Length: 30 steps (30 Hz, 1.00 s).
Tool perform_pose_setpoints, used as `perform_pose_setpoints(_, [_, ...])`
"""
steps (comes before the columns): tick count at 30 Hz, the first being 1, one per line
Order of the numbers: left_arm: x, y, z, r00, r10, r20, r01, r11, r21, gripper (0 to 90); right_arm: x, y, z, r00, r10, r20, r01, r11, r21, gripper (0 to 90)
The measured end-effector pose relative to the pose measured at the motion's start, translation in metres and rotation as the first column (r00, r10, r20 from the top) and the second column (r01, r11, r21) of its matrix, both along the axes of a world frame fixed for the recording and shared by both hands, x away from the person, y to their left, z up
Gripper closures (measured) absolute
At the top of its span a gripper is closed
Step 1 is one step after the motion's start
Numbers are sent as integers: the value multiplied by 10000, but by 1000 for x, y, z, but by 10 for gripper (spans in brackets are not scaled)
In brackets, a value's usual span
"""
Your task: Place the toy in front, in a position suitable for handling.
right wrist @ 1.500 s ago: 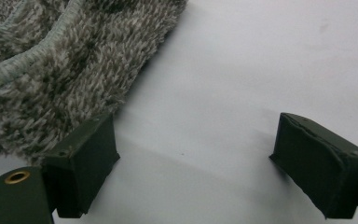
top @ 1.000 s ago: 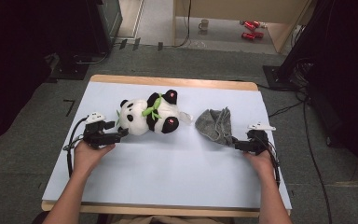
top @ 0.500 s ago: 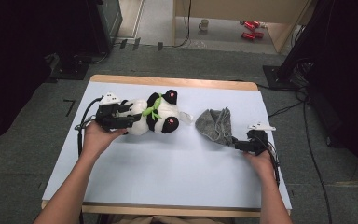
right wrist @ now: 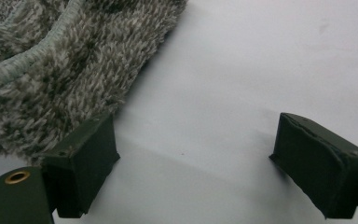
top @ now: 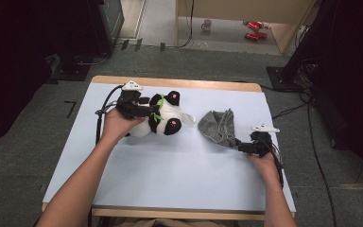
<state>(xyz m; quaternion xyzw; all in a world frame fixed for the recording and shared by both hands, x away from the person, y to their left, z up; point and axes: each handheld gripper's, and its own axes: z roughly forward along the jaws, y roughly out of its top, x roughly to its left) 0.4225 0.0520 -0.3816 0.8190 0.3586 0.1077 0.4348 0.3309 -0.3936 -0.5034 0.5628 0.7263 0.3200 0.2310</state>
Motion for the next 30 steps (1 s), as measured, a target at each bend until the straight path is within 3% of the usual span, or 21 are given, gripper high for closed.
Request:
perform_pose_setpoints(4, [6, -7, -5, 9999, 5, -168, -2, 9999, 159, 445, 0, 0, 0, 10000, -1, -3, 1, 10000, 5, 128])
perform_pose_setpoints(7, [7, -14, -11, 9997, -63, -222, 74, 9987, 513, 491, 0, 0, 0, 10000, -5, -3, 5, 10000, 0, 128])
perform_pose_setpoints(10, [9, -20, -19, 9973, -87, -733, 143, 9971, 749, 510, 0, 0, 0, 10000, 2, -3, -2, 10000, -4, 130])
perform_pose_setpoints(13, [8, -23, -24, 9990, 197, -408, -163, 9966, 807, 559, 0, 0, 0, 10000, -11, -9, 11, 10000, 3, 133])
perform_pose_setpoints(16, [7, -21, -27, 9991, 256, -327, -228, 9963, 832, 605, 0, 0, 1, 10000, -40, -31, 40, 10000, 20, 147])
perform_pose_setpoints(20, [7, -16, -24, 9957, 525, -760, -484, 9973, 550, 706, -1, -3, 6, 9993, -276, -260, 281, 9995, 154, 252])
perform_pose_setpoints(22, [7, -14, -20, 9935, 600, -968, -569, 9978, 344, 756, -1, -5, 8, 9989, -397, -247, 404, 9988, 288, 261])
perform_pose_setpoints(26, [2, -10, -14, 9948, 604, -824, -566, 9973, 475, 777, -2, -7, 14, 9983, -577, -1, 576, 9969, 540, 277])
perform_pose_setpoints(30, [-8, -4, -2, 9956, 614, -708, -577, 9970, 521, 784, 0, -4, 24, 9981, -609, -34, 610, 9961, 641, 277])
